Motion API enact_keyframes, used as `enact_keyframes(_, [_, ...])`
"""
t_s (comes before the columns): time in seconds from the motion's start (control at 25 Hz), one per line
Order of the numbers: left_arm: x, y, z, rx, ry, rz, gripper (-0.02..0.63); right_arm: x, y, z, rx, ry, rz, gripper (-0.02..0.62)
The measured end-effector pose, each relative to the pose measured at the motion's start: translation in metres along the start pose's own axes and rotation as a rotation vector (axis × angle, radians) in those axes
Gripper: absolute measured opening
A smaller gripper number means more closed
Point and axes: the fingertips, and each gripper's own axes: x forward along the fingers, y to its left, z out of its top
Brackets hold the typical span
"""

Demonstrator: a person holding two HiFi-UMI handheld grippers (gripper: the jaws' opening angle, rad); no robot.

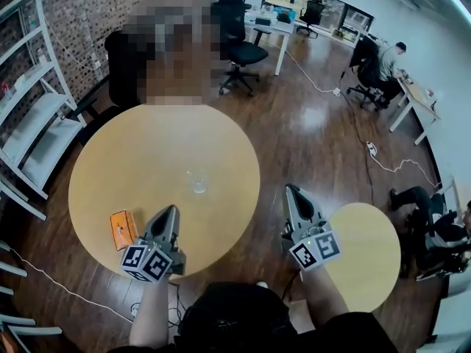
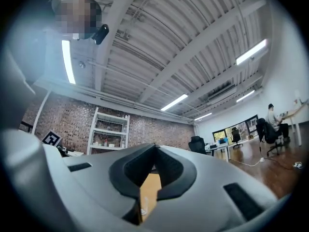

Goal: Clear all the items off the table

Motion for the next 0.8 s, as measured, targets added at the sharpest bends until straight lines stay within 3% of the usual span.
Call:
enact_keyframes(0.28, [0.023, -0.044, -0.014, -0.032, -0.026, -0.066, 0.002, -0.038, -0.04, 0.019, -0.046, 0.025, -0.101, 0.002])
enact_keyframes(0.48, [0.047, -0.085, -0.034, 0.001, 0.011, -0.129, 0.002, -0.058, -0.074, 0.026, -0.06, 0.024, -0.145, 0.002])
enact_keyframes(0.8, [0.05, -0.104, -0.041, 0.025, 0.033, -0.14, 0.002, -0.07, -0.088, 0.028, -0.046, 0.03, -0.148, 0.002])
